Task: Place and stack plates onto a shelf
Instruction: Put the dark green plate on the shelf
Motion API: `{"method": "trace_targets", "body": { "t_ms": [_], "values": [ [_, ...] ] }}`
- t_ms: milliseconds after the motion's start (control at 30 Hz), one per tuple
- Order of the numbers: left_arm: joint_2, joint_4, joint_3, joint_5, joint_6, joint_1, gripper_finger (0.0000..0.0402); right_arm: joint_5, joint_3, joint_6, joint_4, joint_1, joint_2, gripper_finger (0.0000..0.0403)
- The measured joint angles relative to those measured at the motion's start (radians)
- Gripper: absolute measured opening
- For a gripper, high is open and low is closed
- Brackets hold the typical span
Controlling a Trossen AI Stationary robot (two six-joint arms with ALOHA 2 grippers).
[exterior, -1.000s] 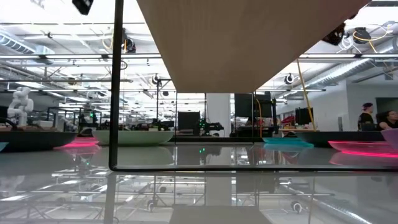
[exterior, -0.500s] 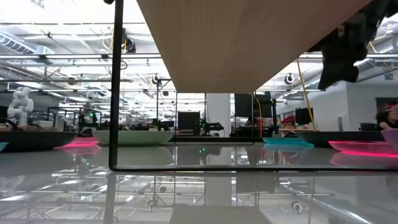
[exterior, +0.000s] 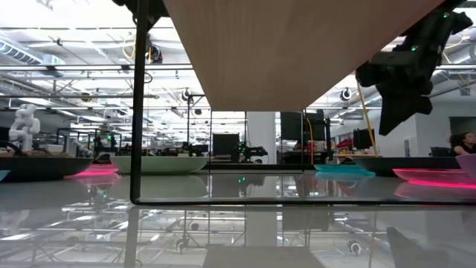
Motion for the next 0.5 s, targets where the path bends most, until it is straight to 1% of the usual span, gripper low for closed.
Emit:
{"method": "trace_targets", "body": {
  "t_ms": [133,233,400,500],
  "values": [
    [0.003,0.029,-0.051,-0.002,-0.011,-0.014,0.0003,-0.002,0.000,-0.030,0.056,-0.030,0.037,0.0003],
    [0.003,0.069,-0.088,-0.003,-0.030,-0.023,0.0003,0.001,0.000,-0.037,0.086,-0.052,0.056,0.0015],
    [0.001,0.082,-0.091,-0.004,-0.030,-0.026,0.0003,0.005,0.000,-0.035,0.088,-0.064,0.091,0.0056],
    [0.002,0.092,-0.091,-0.004,-0.030,-0.026,0.0003,0.047,0.000,-0.037,0.101,-0.063,0.108,0.0088]
  ]
}}
